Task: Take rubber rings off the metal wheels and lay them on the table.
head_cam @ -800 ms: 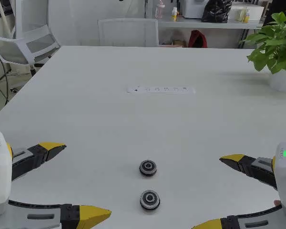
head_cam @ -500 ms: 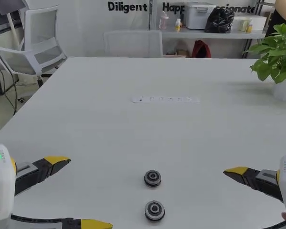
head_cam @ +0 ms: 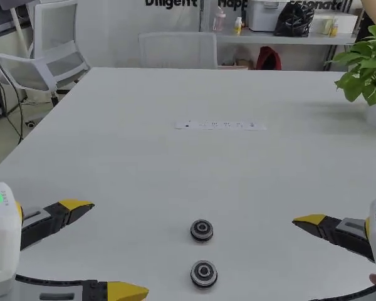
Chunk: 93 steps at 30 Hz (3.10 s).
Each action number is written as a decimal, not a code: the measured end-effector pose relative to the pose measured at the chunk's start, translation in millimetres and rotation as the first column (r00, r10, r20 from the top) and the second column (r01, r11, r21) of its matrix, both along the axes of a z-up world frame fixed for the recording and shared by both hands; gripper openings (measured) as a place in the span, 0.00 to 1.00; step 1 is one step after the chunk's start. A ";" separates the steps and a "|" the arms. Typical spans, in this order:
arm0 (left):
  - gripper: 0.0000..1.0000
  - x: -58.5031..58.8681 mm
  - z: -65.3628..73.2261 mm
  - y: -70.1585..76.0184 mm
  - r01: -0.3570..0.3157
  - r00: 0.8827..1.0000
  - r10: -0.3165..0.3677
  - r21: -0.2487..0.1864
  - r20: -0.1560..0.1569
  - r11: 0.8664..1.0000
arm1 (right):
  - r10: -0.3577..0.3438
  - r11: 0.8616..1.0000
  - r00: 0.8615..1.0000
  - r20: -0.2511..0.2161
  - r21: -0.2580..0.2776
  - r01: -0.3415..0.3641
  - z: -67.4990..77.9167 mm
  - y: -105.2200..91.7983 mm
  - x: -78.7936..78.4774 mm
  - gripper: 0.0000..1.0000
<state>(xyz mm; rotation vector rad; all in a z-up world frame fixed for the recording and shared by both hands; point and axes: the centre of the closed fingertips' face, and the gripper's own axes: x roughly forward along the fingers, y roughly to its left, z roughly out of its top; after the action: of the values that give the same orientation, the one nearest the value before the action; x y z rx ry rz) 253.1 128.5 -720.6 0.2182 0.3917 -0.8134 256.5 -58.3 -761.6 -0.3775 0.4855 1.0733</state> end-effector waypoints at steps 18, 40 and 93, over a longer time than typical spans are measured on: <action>0.92 13.7 -9.5 10.1 -0.023 1.000 0.023 0.008 -0.011 1.000 | -0.009 1.000 1.000 -0.002 0.005 0.009 -6.4 -3.7 11.4 0.93; 0.91 29.3 -7.7 5.3 -0.004 1.000 0.004 -0.010 -0.009 1.000 | 0.001 1.000 1.000 -0.011 0.008 -0.001 -10.3 1.3 22.6 0.91; 0.72 53.9 -43.6 -42.5 0.256 0.967 -0.254 0.100 -0.032 0.961 | 0.256 0.965 0.967 0.002 0.058 -0.256 -42.4 52.8 41.9 0.61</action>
<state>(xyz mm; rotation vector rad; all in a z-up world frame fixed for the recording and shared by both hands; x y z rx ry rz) 307.0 86.0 -764.2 0.3636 0.4297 -1.0506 298.4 -5.5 -804.0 -0.3931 0.4169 1.3370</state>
